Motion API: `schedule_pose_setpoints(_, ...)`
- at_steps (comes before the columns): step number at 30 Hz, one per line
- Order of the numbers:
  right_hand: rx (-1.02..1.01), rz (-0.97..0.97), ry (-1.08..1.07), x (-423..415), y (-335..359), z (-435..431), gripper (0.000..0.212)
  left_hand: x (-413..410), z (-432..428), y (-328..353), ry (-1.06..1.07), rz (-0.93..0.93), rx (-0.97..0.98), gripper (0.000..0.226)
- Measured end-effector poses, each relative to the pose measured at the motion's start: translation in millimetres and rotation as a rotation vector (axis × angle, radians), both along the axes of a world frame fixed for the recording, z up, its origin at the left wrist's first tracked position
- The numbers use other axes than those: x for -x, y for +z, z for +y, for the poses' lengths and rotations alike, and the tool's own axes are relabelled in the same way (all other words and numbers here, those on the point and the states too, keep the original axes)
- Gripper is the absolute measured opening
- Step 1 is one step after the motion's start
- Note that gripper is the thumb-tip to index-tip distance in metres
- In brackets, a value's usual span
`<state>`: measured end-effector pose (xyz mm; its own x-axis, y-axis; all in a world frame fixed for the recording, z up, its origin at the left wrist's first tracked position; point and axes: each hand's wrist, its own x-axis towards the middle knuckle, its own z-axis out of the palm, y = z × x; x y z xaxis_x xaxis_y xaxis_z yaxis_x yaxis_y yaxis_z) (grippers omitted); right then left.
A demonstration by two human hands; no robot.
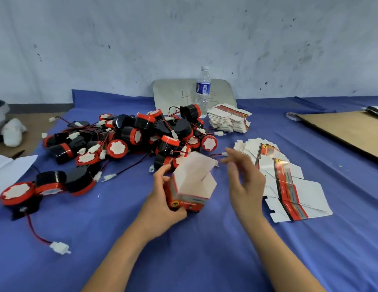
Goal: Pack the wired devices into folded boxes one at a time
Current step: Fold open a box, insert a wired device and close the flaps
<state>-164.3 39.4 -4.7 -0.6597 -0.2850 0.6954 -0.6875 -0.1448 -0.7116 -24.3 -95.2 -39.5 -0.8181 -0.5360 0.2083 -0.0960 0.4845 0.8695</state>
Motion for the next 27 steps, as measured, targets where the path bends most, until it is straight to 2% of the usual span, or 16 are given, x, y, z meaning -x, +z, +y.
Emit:
schedule_pose_setpoints(3,-0.039,-0.068,-0.081,16.1,13.7,-11.9,0.023,-3.5,-11.0,-3.1,0.007,-0.182,0.074,0.08)
schedule_pose_setpoints(6,-0.289,-0.046,0.005,24.1,28.6,-37.6,0.025,-5.8,-14.5,-3.7,-0.005,-0.241,0.076,0.069)
schedule_pose_setpoints(9,-0.62,-0.088,0.111,35.8,44.8,-74.5,0.013,-8.0,-11.7,-3.3,-0.053,-0.293,0.112,0.071)
schedule_pose_setpoints(11,-0.832,-0.166,0.19,40.5,53.2,-96.1,0.024,-10.2,-10.9,-3.3,-0.041,-0.281,0.108,0.074)
schedule_pose_setpoints(13,-0.933,-0.24,0.278,41.5,55.8,-108.2,0.027,-11.6,-13.3,-5.8,-0.025,-0.264,0.086,0.074)
schedule_pose_setpoints(15,-0.94,-0.255,0.288,43.1,54.8,-113.5,0.025,-13.0,-15.5,-7.5,-0.028,-0.252,0.076,0.072)
schedule_pose_setpoints(19,-1.013,-0.058,-0.046,48.5,60.5,-107.1,0.031,-12.9,-14.3,-7.7,-0.025,-0.242,0.138,0.066)
schedule_pose_setpoints(23,-0.923,-0.148,-0.108,61.6,68.6,-81.6,0.044,-11.7,-16.5,-10.1,-0.034,-0.224,0.128,0.07)
schedule_pose_setpoints(24,-0.853,-0.204,-0.085,65.7,70.6,-73.8,0.045,-12.0,-16.0,-9.7,-0.039,-0.206,0.111,0.077)
schedule_pose_setpoints(27,-0.537,-0.409,0.068,70.1,77.7,-45.2,0.033,-13.3,-8.2,-2.6,0.009,-0.077,0.055,0.122)
